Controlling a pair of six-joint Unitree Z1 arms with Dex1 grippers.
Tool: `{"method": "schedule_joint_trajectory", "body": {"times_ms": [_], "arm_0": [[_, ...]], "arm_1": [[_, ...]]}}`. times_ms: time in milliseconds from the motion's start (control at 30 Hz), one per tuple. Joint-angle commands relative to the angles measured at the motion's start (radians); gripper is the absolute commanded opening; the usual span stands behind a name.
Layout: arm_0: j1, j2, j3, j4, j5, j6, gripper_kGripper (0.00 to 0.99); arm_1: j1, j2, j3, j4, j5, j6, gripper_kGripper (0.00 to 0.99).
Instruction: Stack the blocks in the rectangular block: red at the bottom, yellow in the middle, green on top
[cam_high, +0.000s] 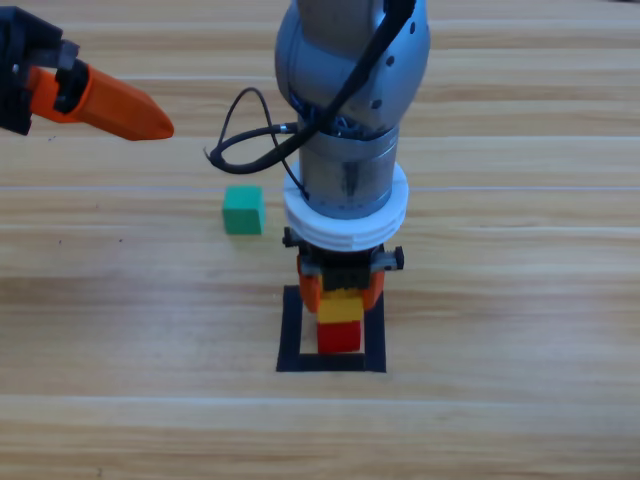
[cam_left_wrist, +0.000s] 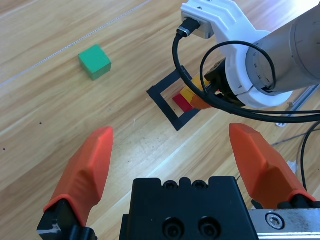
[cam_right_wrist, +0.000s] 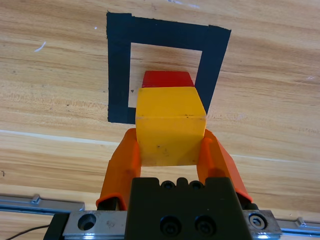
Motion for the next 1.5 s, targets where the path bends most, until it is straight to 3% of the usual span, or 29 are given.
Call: {"method": "schedule_joint_trajectory", "body": {"times_ms": [33, 167, 200, 233, 267, 300, 500, 733, 967, 1067, 1133, 1233, 1300, 1500], "arm_0": [[0.016, -0.006, 0.027, -0.005, -0.015, -0.008, 0.99], [0.016, -0.006, 0.029, -0.007, -0.015, -0.008, 0.99], [0.016, -0.006, 0.031, -0.008, -0.015, -0.008, 0.99], [0.016, -0.006, 0.032, -0.008, -0.015, -0.008, 0.99], [0.016, -0.008, 0.034, -0.01, -0.015, -0.008, 0.99], [0.016, -0.008, 0.035, -0.011, -0.015, -0.008, 0.99], [0.016, -0.011, 0.037, -0.011, -0.015, -0.008, 0.99], [0.016, -0.008, 0.003, -0.014, 0.007, -0.03, 0.99], [0.017, 0.06, -0.091, -0.014, 0.096, -0.061, 0.988], [0.017, 0.141, -0.141, -0.005, 0.119, -0.079, 0.988], [0.017, 0.205, -0.181, 0.006, 0.125, -0.09, 0.988], [0.016, 0.337, -0.295, 0.09, 0.194, -0.124, 0.988], [-0.006, 0.445, -0.377, 0.141, 0.232, -0.154, 0.988], [-0.132, 0.805, -0.764, 0.409, 0.386, -0.328, 0.99]], "arm_1": [[0.031, 0.091, -0.004, 0.023, 0.016, -0.009, 0.0], [0.031, 0.099, -0.012, 0.024, 0.018, -0.011, 0.028], [0.031, 0.1, -0.017, 0.026, 0.018, -0.011, 0.181], [0.031, 0.1, -0.026, 0.038, 0.007, -0.009, 0.489], [0.031, 0.103, -0.047, 0.053, 0.001, -0.008, 0.874], [0.031, 0.106, -0.061, 0.064, -0.001, -0.008, 0.988], [0.031, 0.066, -0.086, 0.067, -0.011, -0.037, 0.99], [0.023, -0.142, -0.069, 0.076, -0.085, -0.115, 0.99], [-0.035, -0.329, 0.037, 0.06, -0.116, -0.282, 0.99], [-0.081, -0.432, 0.187, -0.036, -0.107, -0.377, 0.99], [-0.132, -0.558, 0.422, -0.235, -0.033, -0.466, 0.989], [-0.252, -0.789, 0.892, -0.681, 0.193, -0.6, 0.989], [-0.273, -0.875, 1.071, -0.864, 0.237, -0.697, 0.989], [-0.272, -0.997, 1.246, -0.956, 0.366, -0.999, 0.99]]}}
